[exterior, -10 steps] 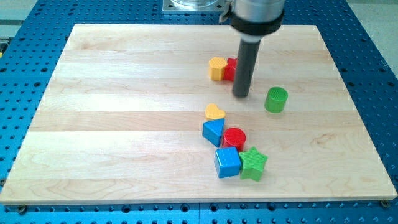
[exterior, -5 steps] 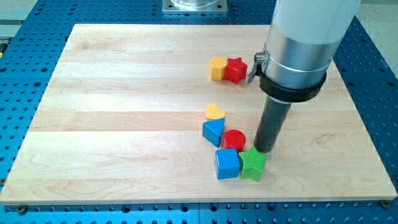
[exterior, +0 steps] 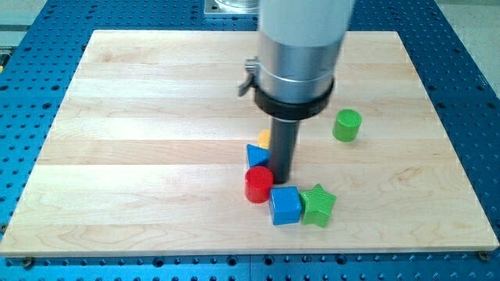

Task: Slide the heart to the left of the hexagon

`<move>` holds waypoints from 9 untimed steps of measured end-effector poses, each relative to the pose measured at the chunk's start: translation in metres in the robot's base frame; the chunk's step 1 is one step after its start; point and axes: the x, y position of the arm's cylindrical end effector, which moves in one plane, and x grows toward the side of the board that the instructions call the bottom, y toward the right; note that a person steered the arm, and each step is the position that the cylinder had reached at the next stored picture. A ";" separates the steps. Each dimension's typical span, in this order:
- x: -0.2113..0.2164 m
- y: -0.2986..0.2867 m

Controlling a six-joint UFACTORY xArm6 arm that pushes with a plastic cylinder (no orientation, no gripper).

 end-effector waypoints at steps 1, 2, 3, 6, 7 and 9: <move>-0.001 -0.048; -0.008 -0.062; 0.005 0.006; -0.065 0.019; -0.095 -0.001; -0.088 -0.039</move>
